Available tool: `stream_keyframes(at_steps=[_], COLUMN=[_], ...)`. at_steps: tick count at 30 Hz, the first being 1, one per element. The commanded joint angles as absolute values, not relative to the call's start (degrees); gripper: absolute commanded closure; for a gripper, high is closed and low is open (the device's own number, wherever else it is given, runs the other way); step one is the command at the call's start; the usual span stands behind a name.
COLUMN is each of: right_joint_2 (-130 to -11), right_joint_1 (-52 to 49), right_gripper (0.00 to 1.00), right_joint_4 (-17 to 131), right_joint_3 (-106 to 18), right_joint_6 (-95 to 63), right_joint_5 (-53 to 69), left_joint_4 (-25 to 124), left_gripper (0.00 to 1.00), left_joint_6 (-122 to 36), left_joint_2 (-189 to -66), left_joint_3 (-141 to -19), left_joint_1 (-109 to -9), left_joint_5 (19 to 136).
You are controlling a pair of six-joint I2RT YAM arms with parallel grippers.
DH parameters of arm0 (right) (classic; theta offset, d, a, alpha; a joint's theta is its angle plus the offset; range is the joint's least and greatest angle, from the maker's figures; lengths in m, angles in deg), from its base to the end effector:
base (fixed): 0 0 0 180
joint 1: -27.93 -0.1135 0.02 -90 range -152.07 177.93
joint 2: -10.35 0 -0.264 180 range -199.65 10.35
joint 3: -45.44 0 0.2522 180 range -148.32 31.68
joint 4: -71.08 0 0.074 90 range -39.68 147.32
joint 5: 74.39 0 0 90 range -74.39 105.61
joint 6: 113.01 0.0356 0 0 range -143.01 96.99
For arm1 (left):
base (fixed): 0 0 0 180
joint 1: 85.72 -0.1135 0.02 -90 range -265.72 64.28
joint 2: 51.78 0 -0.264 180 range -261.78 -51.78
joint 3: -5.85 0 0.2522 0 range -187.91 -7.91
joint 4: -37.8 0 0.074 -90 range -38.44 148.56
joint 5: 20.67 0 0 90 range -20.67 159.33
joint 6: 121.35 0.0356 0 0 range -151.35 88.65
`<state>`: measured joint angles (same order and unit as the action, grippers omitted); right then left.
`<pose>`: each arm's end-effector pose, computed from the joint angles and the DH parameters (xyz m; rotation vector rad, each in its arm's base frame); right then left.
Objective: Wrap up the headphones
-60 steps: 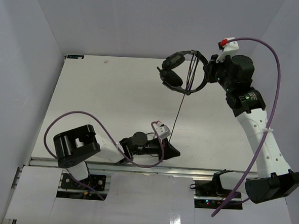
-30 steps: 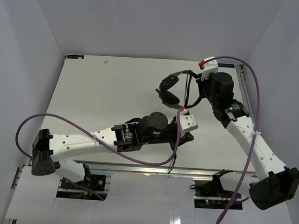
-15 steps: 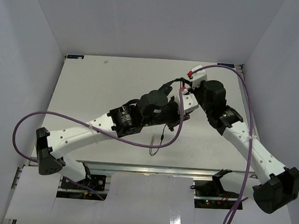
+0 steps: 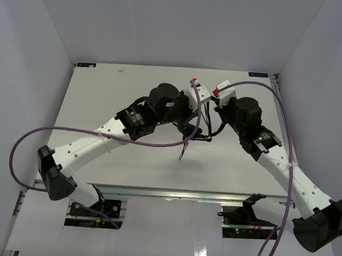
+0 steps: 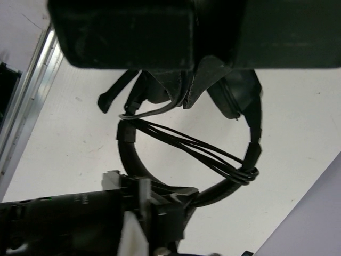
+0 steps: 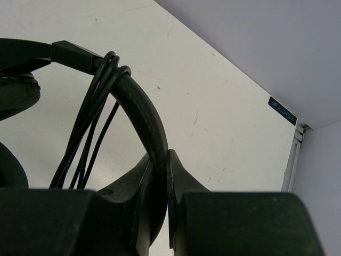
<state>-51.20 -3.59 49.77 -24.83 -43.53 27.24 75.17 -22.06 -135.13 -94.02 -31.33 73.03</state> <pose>0.2167 0.1245 0.3601 -0.6504 1.6635 -0.0437 0.1924 -0.2725 0.4085 1.0812 1.6575 -0.5819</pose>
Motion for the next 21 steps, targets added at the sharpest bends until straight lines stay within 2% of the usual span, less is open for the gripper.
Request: stream_keyframes(at_steps=[1, 21], right_joint_2=[-48.71, -46.71], right_joint_1=[-4.08, -4.76], right_gripper=[0.92, 0.92], right_joint_4=[51.86, 45.13], right_joint_3=[-25.0, -24.4], right_joint_6=[-45.53, -52.87], right_joint_5=[21.36, 5.21], left_joint_4=[75.9, 74.63], left_gripper=[0.97, 0.97], left_joint_6=[-19.86, -10.87], left_joint_2=[-131.76, -132.28], left_joint_3=[-96.48, -96.46], left_joint_1=[-34.26, -37.23], left_joint_5=[73.78, 67.12])
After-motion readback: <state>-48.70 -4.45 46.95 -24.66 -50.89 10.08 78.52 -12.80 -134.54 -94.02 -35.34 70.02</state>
